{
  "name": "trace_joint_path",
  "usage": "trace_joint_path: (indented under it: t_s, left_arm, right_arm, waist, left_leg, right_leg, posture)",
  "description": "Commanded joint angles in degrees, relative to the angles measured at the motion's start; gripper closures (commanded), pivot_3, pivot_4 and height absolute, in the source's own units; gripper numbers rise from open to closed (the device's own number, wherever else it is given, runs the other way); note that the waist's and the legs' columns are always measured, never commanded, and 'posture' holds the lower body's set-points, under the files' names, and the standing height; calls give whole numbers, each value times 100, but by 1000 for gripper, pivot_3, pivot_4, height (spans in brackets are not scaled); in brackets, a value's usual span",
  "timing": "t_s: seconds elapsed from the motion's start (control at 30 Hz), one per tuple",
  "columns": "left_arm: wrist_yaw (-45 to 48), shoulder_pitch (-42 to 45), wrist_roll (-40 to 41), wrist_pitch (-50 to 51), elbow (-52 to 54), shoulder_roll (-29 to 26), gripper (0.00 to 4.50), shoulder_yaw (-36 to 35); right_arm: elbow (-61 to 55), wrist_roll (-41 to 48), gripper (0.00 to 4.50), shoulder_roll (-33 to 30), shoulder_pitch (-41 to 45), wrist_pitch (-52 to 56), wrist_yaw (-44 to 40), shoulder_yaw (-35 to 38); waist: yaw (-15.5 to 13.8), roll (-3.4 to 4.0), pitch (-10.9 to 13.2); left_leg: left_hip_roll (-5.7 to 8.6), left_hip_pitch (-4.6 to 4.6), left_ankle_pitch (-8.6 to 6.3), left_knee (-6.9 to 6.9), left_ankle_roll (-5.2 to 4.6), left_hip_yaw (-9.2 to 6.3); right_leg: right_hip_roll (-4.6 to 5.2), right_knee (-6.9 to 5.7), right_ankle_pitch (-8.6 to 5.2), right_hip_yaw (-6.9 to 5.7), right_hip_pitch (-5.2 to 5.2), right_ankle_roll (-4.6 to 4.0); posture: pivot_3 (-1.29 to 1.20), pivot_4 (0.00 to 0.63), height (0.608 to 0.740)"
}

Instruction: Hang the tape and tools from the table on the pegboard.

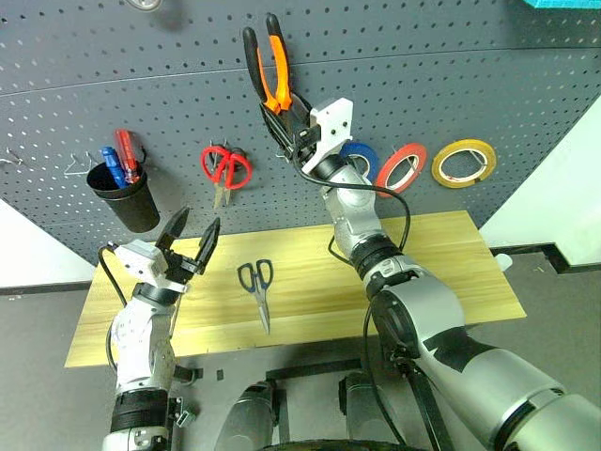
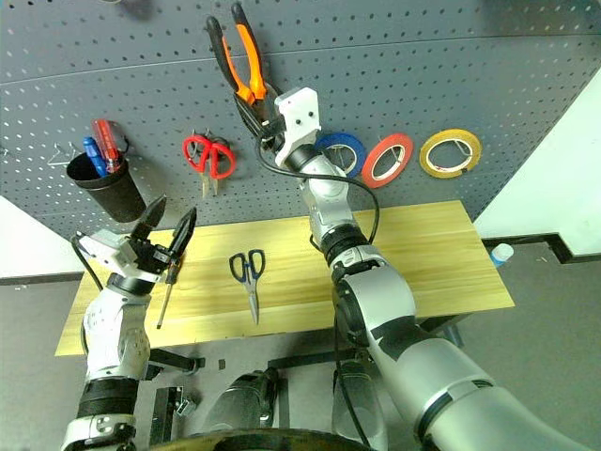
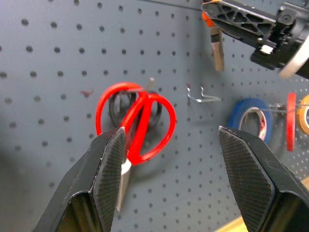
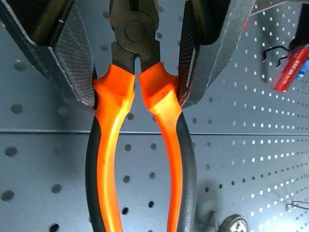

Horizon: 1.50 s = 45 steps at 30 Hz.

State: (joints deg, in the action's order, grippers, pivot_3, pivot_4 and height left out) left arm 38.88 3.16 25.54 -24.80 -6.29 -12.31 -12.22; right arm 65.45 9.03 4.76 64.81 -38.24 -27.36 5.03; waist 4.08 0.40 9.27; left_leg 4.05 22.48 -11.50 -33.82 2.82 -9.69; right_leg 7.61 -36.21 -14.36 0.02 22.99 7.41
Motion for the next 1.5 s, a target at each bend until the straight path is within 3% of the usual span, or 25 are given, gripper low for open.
trace_joint_path:
  t_s: [0.03,0.3,0.6,1.0,1.2,1.27,1.37,1.5]
  left_arm:
    - [-112,-185,33,120,486,-54,1278,-9]
    - [-225,-442,77,382,890,-133,1278,-51]
    - [-278,-557,117,469,1031,-154,1278,-84]
    - [-200,-387,202,382,1155,-35,1278,27]
    - [-176,-351,185,375,1086,-43,1278,-19]
    - [-164,-337,193,383,1070,-39,1278,-21]
    - [-141,-271,199,386,1007,-30,1278,-14]
    - [-116,-117,184,363,855,-17,1278,-18]
  right_arm:
    - [62,-111,2416,26,339,-274,226,64]
    - [441,-300,2416,-49,463,-304,552,110]
    - [565,-252,2416,-144,635,-418,501,323]
    - [784,-813,2416,-398,667,-384,1243,218]
    - [856,-959,2416,-423,566,-277,1262,197]
    - [853,-800,2416,-405,492,-152,813,292]
    - [802,-534,1456,-385,404,31,113,443]
    - [727,-755,143,-467,332,-148,302,310]
  waist:
    - [-35,-4,51]
    - [-170,-27,190]
    - [-187,-32,207]
    - [-185,-32,208]
    - [-178,-32,207]
    - [-176,-32,207]
    - [-173,-33,207]
    - [-170,-33,206]
  left_leg:
    - [-1,0,0,0,0,-2]
    - [0,23,0,0,0,-2]
    - [0,36,4,-1,6,-3]
    - [1,41,9,-2,13,-2]
    - [1,39,14,-5,19,-3]
    - [1,39,16,-5,21,-5]
    - [0,38,18,-5,24,-5]
    - [0,38,19,-5,27,-4]
  right_leg:
    - [-1,-1,-1,0,0,-2]
    - [-2,-2,-7,3,26,-25]
    - [-4,-3,-4,3,39,-30]
    - [-4,-4,-2,3,42,-29]
    - [-5,-5,4,3,41,-42]
    - [-6,-5,6,3,41,-45]
    - [-8,-5,7,3,41,-45]
    - [-8,-4,16,3,41,-29]
  posture:
    - [50,181,740]
    - [87,193,740]
    - [92,186,740]
    - [92,174,740]
    - [92,169,740]
    - [88,165,740]
    - [80,160,740]
    - [66,149,740]
